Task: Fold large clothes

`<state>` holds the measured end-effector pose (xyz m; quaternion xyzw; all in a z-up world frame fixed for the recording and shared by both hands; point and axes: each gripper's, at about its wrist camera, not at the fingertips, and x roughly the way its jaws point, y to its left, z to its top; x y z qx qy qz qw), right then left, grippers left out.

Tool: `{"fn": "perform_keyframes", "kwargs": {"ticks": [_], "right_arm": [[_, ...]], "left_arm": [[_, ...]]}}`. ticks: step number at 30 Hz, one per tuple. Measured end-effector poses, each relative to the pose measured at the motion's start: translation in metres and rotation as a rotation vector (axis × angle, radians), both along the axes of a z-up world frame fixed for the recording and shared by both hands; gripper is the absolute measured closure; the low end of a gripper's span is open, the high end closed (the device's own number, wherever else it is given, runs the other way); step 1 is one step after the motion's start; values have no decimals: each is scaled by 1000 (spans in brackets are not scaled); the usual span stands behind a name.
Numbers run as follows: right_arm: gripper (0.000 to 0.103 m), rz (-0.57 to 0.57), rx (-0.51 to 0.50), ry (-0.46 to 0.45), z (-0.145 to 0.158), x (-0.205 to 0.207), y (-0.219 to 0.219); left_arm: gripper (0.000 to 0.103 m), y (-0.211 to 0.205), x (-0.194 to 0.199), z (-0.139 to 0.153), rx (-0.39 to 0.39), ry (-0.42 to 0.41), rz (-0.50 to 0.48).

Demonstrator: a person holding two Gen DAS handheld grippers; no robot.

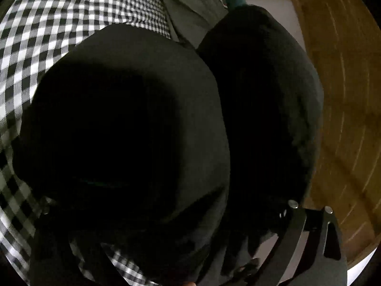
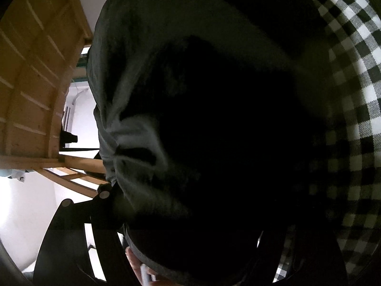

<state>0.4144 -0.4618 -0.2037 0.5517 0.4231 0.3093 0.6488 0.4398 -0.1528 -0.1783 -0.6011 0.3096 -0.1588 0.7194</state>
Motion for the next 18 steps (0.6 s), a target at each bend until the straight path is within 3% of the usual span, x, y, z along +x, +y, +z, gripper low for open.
{"fn": "perform_keyframes", "kwargs": {"ticks": [2, 3, 7, 10, 13, 15, 18], "right_arm": [[29, 5, 23, 4, -4, 0, -2], [29, 8, 29, 7, -5, 1, -1], [28, 12, 44, 13, -8, 3, 0], [28, 14, 67, 20, -10, 6, -1], [28, 26, 51, 13, -10, 6, 2], [27, 25, 63, 14, -11, 6, 1], [27, 25, 88, 18, -15, 7, 1]], "left_arm": [[6, 5, -6, -8, -177, -75, 3], [6, 9, -6, -14, -213, -121, -22], [6, 15, -6, -12, -166, -255, -128], [6, 18, -10, -20, -247, -326, -137], [6, 20, -13, -26, -244, -361, -153], [6, 19, -15, -27, -281, -379, -135], [6, 13, -22, -25, -309, -461, -163]]}}
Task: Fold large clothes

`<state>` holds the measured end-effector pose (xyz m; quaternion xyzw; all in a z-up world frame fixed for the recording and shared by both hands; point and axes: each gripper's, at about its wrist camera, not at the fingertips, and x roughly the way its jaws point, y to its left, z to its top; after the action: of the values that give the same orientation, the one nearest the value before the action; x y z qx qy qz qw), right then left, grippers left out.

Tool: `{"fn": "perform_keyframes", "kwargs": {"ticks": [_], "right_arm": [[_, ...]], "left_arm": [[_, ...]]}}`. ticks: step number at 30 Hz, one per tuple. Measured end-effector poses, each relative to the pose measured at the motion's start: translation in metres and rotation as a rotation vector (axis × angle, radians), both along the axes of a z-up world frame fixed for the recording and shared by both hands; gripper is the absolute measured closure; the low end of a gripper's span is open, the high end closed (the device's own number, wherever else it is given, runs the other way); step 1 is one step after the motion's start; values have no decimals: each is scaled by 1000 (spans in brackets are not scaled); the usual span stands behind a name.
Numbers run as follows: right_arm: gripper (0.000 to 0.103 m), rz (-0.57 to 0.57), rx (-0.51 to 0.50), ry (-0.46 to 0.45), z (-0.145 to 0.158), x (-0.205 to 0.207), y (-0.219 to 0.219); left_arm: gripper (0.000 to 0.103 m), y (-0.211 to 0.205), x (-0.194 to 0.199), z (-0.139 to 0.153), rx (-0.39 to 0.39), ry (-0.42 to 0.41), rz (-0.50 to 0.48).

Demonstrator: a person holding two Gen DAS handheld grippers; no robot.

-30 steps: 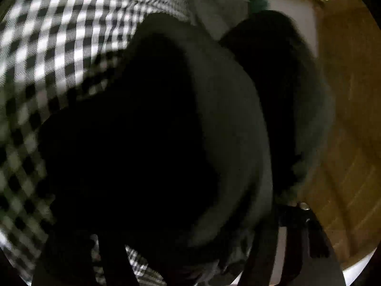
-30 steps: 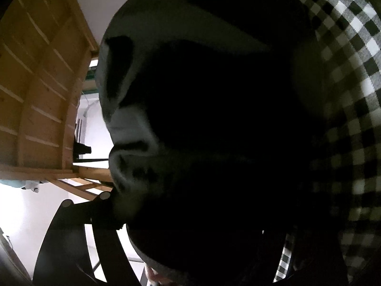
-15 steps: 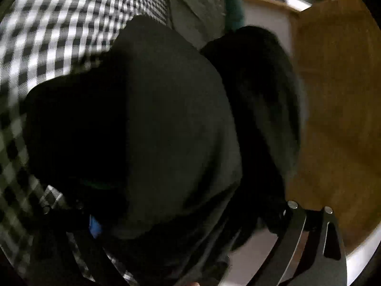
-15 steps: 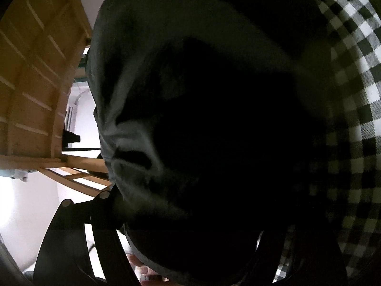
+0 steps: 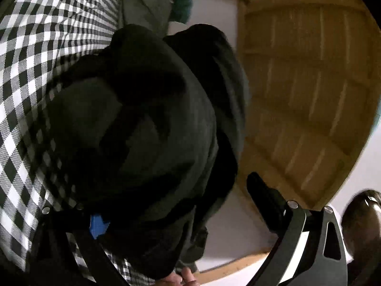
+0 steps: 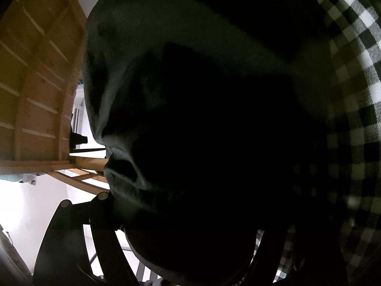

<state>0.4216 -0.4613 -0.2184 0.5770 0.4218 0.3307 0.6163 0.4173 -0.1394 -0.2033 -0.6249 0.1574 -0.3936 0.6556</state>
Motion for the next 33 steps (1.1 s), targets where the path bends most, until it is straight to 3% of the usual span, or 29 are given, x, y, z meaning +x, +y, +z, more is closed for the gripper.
{"fn": "perform_keyframes", "kwargs": {"ticks": [1, 2, 4, 10, 11, 12, 14, 16, 18, 19, 22, 25, 26, 28, 30, 33], "right_arm": [[27, 2, -4, -1, 0, 0, 1], [27, 4, -19, -4, 1, 0, 2], [27, 16, -56, -16, 4, 0, 5], [27, 48, -120, -41, 7, 0, 15], [27, 51, -136, -42, 8, 1, 16], [27, 59, -166, -46, 9, 0, 20], [27, 60, -175, -46, 10, -1, 21], [26, 23, -138, -44, 7, -2, 19], [26, -55, -72, -58, 4, -7, 13], [26, -93, -31, -57, 1, -9, 10], [25, -85, 11, -17, -3, -1, 3], [24, -64, 57, 32, -8, 7, -6], [23, -72, 60, 33, -8, 8, 1], [25, -96, 40, 32, -8, 7, 4], [36, -115, 0, 16, -1, 3, 7], [44, -111, -46, -54, 21, -4, 7]], "left_arm": [[6, -5, -7, -1, 23, -21, -4], [6, -8, -7, 6, 98, -37, 9], [6, -11, -4, 14, 180, -7, 50], [6, -31, -8, 34, 230, 105, 137], [6, -35, -2, 37, 321, 167, 158], [6, -34, -6, 38, 349, 217, 165], [4, -34, 4, 37, 348, 333, 175], [5, -32, 14, 35, 330, 358, 158], [7, -28, 21, 29, 284, 349, 114], [13, -27, 22, 27, 277, 342, 105], [26, -21, 19, 20, 269, 340, 60], [29, -20, 21, 17, 281, 330, 40], [30, -16, 40, 12, 287, 327, 39], [30, -15, 40, 11, 281, 325, 36], [31, -15, 38, 11, 273, 331, 32], [35, -18, 41, 22, 339, 290, 31]]}}
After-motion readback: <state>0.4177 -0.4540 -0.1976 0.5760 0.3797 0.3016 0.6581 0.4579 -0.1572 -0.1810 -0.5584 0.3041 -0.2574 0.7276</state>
